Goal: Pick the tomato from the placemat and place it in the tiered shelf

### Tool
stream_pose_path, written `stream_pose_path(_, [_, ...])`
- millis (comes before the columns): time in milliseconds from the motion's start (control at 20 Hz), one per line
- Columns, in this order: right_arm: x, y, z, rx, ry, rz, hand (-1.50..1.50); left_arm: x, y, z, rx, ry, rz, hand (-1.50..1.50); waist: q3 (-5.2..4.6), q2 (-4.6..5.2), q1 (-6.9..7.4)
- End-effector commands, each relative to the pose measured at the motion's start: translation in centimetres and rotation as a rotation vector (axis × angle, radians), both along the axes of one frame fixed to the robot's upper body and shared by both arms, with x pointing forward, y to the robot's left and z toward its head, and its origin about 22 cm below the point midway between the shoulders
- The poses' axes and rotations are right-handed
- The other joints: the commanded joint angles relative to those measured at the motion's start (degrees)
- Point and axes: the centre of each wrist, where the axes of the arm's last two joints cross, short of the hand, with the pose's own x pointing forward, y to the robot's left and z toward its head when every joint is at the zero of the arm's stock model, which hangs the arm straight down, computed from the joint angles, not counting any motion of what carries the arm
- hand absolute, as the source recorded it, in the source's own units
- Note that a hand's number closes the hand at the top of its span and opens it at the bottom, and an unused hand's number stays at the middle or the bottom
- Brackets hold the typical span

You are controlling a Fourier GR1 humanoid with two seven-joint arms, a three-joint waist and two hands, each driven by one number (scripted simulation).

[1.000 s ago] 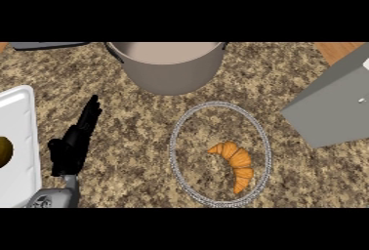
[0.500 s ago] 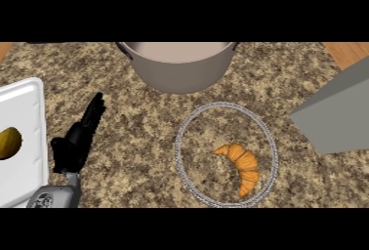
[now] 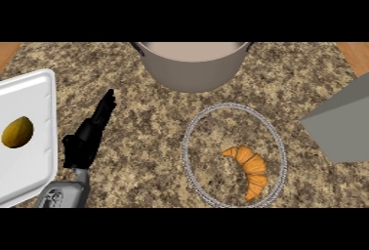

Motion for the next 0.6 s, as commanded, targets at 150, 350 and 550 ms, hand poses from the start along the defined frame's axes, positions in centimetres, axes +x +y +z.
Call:
stream_pose_path(150, [1.0,-4.4,4.1,0.017,-0.060,-0.085,1.50,0.3,-0.6,-1.2,-0.003,-0.005,-0.023,0.00,0.01,0.31,1.30])
stream_pose_path(350, [3.5,-3.8,3.4,-0.030,-0.085,-0.086,1.50,2.4,-0.9,1.1,0.013,-0.010,-0.027,0.00,0.04,0.35,1.43])
stream_pose_path(550, [4.4,-1.7,4.1,-0.075,-0.134,-0.128,1.50,0.8,-0.9,-1.3,0.004,0.007,-0.026,0.00,0.00,0.28,1.23])
